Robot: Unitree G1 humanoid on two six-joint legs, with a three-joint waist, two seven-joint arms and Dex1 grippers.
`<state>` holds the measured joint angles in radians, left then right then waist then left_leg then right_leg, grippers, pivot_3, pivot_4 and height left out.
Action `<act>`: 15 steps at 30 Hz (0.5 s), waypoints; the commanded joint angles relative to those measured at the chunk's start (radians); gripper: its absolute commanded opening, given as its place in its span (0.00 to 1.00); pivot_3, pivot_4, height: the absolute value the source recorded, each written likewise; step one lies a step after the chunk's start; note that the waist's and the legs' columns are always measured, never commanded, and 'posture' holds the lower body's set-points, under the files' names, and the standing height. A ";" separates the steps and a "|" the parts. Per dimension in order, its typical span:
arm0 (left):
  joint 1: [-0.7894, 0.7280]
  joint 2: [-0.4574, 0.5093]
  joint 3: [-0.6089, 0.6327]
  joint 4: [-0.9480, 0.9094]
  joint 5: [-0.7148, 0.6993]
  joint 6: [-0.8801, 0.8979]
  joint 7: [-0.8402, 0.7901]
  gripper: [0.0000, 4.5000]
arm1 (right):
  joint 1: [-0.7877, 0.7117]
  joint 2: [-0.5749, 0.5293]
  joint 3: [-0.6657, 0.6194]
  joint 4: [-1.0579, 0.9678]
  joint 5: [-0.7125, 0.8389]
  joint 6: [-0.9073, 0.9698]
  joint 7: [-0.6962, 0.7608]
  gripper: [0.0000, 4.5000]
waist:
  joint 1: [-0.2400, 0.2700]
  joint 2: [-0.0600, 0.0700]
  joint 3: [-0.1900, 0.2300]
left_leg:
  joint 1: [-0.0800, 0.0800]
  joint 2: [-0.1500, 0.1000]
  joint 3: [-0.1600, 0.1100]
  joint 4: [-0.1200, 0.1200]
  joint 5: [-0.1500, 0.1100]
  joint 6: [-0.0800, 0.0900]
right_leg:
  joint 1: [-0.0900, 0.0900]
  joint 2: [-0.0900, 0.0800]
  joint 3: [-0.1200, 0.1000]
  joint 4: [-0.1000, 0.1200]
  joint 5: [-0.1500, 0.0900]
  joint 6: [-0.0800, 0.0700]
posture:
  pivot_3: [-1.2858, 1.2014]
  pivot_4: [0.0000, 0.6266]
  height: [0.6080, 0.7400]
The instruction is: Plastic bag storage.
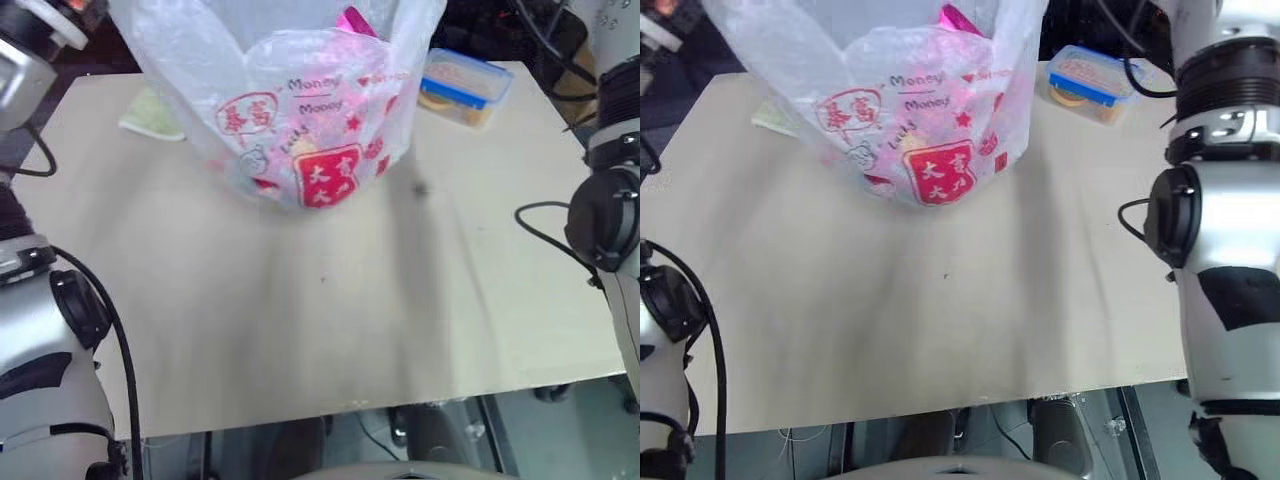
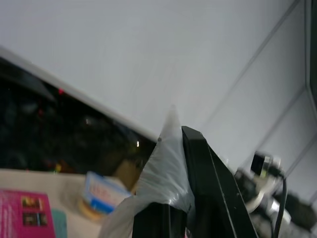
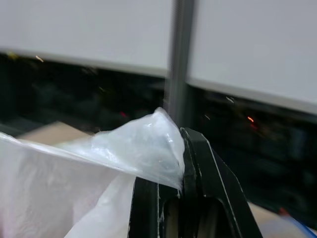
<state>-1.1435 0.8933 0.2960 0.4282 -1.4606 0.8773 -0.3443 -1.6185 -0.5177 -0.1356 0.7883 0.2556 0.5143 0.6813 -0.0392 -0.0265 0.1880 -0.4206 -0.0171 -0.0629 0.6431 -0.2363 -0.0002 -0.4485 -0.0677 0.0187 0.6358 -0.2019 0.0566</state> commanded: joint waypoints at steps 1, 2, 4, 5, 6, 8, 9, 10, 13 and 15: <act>0.078 -0.017 0.033 -0.119 0.054 0.043 -0.017 0.01 | 0.170 -0.104 -0.027 -0.370 0.026 0.168 -0.020 0.00 | -0.005 0.000 0.000 | -0.001 0.000 0.000 0.000 0.000 0.000 | -0.001 -0.001 0.000 0.000 0.000 0.000 | 0.52 0.24 1.00; 0.127 -0.036 0.031 -0.173 0.075 0.045 -0.013 0.01 | 0.250 -0.119 -0.035 -0.485 0.038 0.227 -0.037 0.00 | -0.008 0.000 0.000 | -0.001 0.000 0.000 0.000 0.000 0.000 | -0.001 -0.001 0.000 0.000 0.000 0.000 | 0.52 0.24 1.00; 0.226 -0.080 0.019 -0.277 0.131 0.028 0.012 0.01 | 0.395 -0.126 -0.066 -0.677 0.066 0.334 -0.085 0.00 | -0.011 0.001 0.000 | -0.002 0.001 0.002 0.000 0.000 0.000 | -0.004 -0.001 0.002 0.002 0.000 0.000 | 0.52 0.24 1.00; 0.298 -0.104 -0.007 -0.342 0.188 0.009 0.029 0.01 | 0.507 -0.135 -0.068 -0.797 0.070 0.370 -0.099 0.00 | -0.010 0.002 -0.001 | -0.002 0.001 0.003 0.000 0.000 0.000 | -0.006 -0.001 0.004 0.003 0.000 0.000 | 0.52 0.24 1.00; 0.365 -0.124 -0.038 -0.399 0.254 -0.013 0.041 0.01 | 0.619 -0.151 -0.056 -0.900 0.064 0.378 -0.099 0.00 | -0.008 0.002 -0.001 | -0.001 0.002 0.003 0.000 0.000 0.000 | -0.005 -0.001 0.004 0.004 0.000 0.000 | 0.52 0.24 1.00; 0.485 -0.169 -0.087 -0.491 0.393 -0.106 0.031 0.01 | 0.811 -0.159 -0.042 -1.046 0.051 0.396 -0.122 0.00 | -0.003 0.003 -0.002 | 0.000 0.001 0.005 0.001 0.000 0.000 | -0.005 -0.001 0.005 0.006 -0.001 0.000 | 0.52 0.24 1.00; 0.543 -0.186 -0.109 -0.521 0.436 -0.120 0.026 0.01 | 0.910 -0.150 -0.034 -1.109 0.054 0.399 -0.130 0.00 | -0.001 0.003 -0.002 | 0.001 0.001 0.006 0.002 0.000 0.000 | -0.005 -0.001 0.006 0.007 0.000 0.000 | 0.52 0.24 1.00; 0.599 -0.195 -0.130 -0.558 0.473 -0.134 0.007 0.01 | 1.012 -0.141 -0.019 -1.169 0.056 0.383 -0.128 0.00 | -0.001 0.003 -0.001 | 0.001 0.001 0.008 0.004 0.000 0.000 | -0.006 -0.002 0.007 0.007 0.000 0.000 | 0.52 0.24 1.00; 0.778 -0.212 -0.165 -0.647 0.560 -0.171 -0.033 0.01 | 1.331 -0.117 0.061 -1.305 0.024 0.303 -0.137 0.00 | 0.002 0.002 -0.003 | 0.004 0.001 0.010 0.008 -0.002 0.004 | -0.002 -0.001 0.008 0.010 0.000 0.001 | 0.52 0.24 1.00; 0.852 -0.217 -0.185 -0.696 0.611 -0.196 -0.059 0.01 | 1.453 -0.124 0.099 -1.327 -0.017 0.239 -0.146 0.00 | 0.004 0.003 -0.005 | 0.011 0.002 0.009 0.008 -0.003 0.005 | 0.006 0.001 0.008 0.009 0.000 0.001 | 0.52 0.24 1.00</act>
<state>-0.3113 0.6736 0.1163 -0.1965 -0.9007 0.7237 -0.3748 -0.1955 -0.6316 -0.0452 -0.4821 0.2766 0.8200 0.5501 -0.0352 -0.0238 0.1831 -0.4084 -0.0151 -0.0533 0.6512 -0.2391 0.0052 -0.4421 -0.0671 0.0272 0.6450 -0.2018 0.0575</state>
